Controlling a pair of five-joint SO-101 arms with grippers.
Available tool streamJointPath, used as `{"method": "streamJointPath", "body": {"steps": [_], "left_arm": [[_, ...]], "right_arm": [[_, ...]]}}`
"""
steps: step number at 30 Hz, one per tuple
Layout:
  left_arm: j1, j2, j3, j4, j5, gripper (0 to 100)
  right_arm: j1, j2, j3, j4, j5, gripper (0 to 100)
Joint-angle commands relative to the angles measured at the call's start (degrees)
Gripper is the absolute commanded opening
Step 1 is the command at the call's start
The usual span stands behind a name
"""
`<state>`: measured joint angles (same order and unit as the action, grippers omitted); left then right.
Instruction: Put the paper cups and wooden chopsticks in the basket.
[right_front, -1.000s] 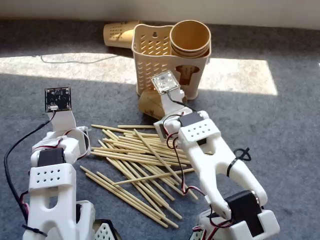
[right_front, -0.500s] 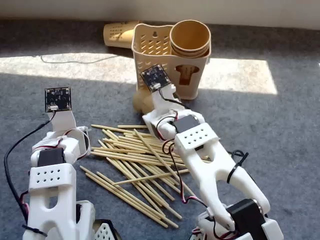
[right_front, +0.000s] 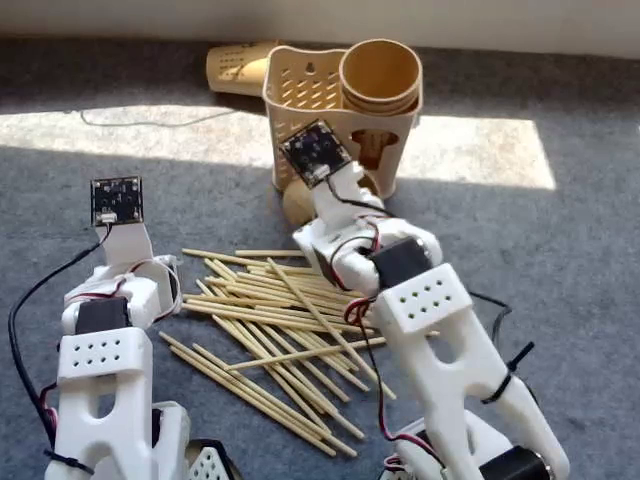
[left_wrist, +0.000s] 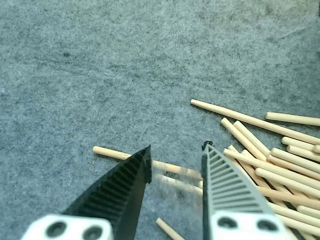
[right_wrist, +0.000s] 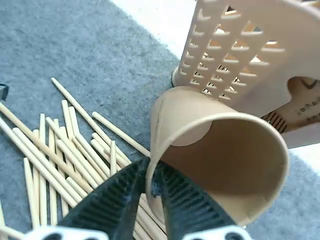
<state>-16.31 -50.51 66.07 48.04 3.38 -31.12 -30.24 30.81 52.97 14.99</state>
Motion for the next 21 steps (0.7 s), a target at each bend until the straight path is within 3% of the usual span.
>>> {"method": "streamJointPath", "body": {"steps": [1, 7, 13, 21], "left_arm": [[-0.57, -1.27, -0.57, -1.05, -0.62, 16], [-0.57, -1.27, -0.57, -1.05, -0.62, 16], [-0.57, -1.27, -0.48, -1.05, -0.62, 16], [-0.57, -1.27, -0.48, -1.05, -0.62, 16]], "right_arm": [[-0.04, -4.62, -10.42, 11.47, 2.81, 0.5], [0.40, -4.53, -28.09, 23.52, 6.68, 0.5], [6.64, -1.45, -42.24, 23.43, 8.09, 0.5], [11.56, 13.14, -61.14, 23.43, 13.71, 0.5]]}}
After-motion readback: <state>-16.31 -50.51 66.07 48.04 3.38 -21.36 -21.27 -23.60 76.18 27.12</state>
